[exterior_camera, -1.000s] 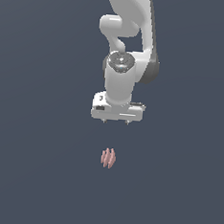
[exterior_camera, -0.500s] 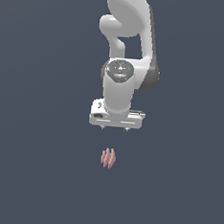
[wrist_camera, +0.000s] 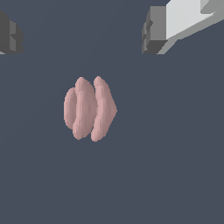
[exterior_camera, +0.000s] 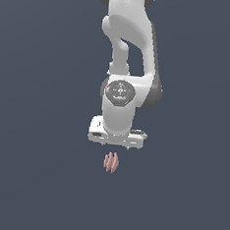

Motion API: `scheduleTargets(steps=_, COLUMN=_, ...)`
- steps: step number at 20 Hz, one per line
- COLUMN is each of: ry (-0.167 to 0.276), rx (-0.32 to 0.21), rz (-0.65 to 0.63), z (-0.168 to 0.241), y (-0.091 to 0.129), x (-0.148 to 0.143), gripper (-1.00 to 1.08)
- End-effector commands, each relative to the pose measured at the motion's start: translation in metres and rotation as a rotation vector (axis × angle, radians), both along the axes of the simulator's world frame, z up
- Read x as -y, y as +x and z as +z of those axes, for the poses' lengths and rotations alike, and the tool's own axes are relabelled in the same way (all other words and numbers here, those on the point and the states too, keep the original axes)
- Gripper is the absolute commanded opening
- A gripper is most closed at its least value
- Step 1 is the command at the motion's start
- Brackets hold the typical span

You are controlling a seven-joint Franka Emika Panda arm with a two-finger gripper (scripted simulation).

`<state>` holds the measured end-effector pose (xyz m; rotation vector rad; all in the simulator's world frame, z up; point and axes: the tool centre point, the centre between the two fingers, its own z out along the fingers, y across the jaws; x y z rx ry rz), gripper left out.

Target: Pick up the object and move it to a goal position.

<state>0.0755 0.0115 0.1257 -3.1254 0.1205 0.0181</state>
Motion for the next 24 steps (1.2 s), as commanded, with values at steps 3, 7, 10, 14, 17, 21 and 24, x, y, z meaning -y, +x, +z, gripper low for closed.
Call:
scheduleTargets(steps=3, ry=-0.006, rx=0.005, rz=-0.023, z=-0.011, y=0.019, x=0.003, gripper=1.0)
scheduleTargets(steps=7, ry=-0.01, rx=0.008, rz=-0.037, z=-0.018, y=0.031, x=0.005, gripper=1.0)
scheduleTargets(steps=10, ry=-0.012, rx=0.009, rz=-0.045, z=-0.022, y=0.036, x=0.006, gripper=1.0)
scheduleTargets(steps=14, ry=-0.014, rx=0.01, rz=-0.051, z=-0.026, y=0.041, x=0.007, gripper=1.0)
scheduleTargets(steps=17, ry=-0.014, rx=0.011, rz=-0.052, z=-0.026, y=0.042, x=0.007, gripper=1.0)
scheduleTargets(steps=21, ry=-0.014, rx=0.01, rz=-0.052, z=-0.03, y=0.041, x=0.007, gripper=1.0)
scheduleTargets(steps=24, ry=-0.014, rx=0.01, rz=-0.052, z=-0.042, y=0.041, x=0.007, gripper=1.0)
